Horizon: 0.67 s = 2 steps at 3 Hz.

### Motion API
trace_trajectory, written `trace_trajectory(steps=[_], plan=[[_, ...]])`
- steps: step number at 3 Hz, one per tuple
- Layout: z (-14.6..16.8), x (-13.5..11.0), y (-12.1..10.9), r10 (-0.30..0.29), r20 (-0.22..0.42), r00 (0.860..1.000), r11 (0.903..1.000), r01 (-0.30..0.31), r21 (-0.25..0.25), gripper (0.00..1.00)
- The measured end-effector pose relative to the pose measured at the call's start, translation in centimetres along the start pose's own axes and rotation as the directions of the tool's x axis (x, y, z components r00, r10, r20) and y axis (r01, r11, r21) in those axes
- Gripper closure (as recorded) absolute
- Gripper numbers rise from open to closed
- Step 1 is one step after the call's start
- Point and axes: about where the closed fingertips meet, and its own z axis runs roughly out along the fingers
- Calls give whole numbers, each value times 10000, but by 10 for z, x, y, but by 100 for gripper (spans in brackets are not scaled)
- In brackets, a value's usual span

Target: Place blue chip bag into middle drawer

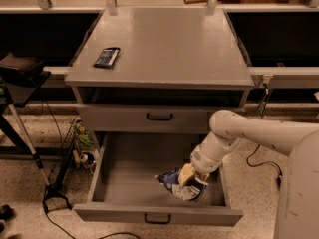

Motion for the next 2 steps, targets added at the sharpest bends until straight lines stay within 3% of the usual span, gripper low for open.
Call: trace_trajectory(steps=[2], plan=[[-31, -69, 63, 902, 1530, 9841, 9959, -888, -157, 58]])
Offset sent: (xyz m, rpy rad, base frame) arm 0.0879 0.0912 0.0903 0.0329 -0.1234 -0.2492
